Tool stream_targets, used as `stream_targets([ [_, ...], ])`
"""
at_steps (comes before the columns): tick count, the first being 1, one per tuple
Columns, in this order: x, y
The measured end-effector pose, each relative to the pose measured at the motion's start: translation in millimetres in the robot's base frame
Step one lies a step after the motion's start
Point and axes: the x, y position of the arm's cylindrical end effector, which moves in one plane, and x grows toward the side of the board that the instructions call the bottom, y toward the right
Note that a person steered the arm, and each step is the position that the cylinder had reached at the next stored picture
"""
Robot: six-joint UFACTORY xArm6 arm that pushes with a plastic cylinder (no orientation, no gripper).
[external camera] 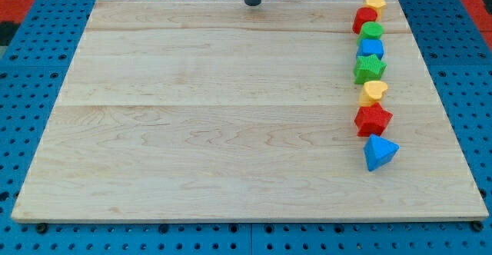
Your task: Slide the green star to the top center
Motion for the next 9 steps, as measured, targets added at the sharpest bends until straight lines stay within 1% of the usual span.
stream_targets([
  [1, 0.0, 0.8],
  [2, 3.2, -12.3],
  [3, 38.7, -80.0],
  [4, 115.7, -144.4],
  [5, 251.8, -177.0],
  [6, 359.2, -169.7],
  [7, 402.1, -78.8],
  [8, 419.9, 29.4],
  [9, 422.9, 83.3],
])
